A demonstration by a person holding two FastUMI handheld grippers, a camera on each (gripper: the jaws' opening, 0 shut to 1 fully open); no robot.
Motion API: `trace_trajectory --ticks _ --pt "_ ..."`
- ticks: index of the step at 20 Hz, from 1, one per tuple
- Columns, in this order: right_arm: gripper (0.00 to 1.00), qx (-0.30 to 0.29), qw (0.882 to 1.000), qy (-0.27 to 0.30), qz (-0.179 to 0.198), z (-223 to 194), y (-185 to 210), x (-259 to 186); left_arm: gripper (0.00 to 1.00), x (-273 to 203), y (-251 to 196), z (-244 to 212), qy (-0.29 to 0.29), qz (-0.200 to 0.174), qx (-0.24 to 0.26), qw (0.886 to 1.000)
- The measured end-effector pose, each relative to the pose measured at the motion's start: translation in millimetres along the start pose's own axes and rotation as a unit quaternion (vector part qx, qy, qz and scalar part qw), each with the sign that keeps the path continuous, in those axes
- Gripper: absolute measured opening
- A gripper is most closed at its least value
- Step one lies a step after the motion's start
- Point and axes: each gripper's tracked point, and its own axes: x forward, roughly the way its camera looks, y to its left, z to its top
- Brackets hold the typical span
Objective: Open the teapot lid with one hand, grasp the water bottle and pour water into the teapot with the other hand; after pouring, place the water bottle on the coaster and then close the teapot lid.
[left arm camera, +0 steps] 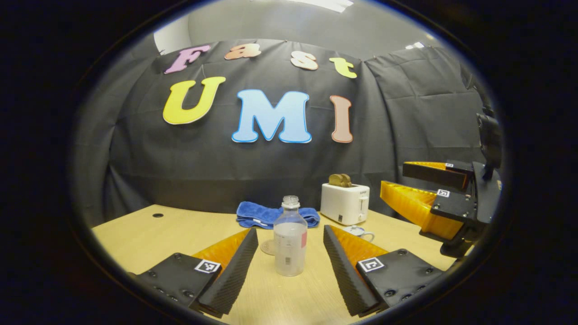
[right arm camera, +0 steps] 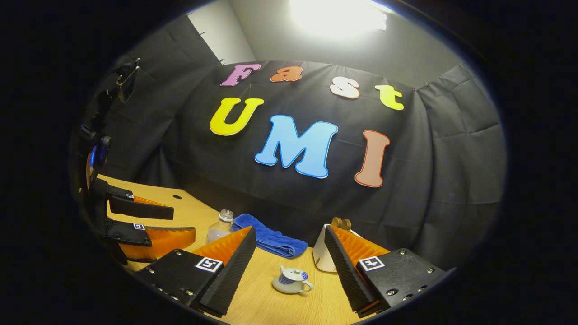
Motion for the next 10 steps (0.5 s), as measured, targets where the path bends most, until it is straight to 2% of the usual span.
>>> trace_trajectory --ticks 5,10 --pt "0.94 0.014 0.999 0.021 -0.044 -8 -26 3 0.95 4 12 4 0.006 0.002 -0.016 1.000" --pt "0.94 0.053 0.995 0.048 -0.062 -18 -39 10 0.95 14 20 11 0.006 0.007 -0.011 1.000"
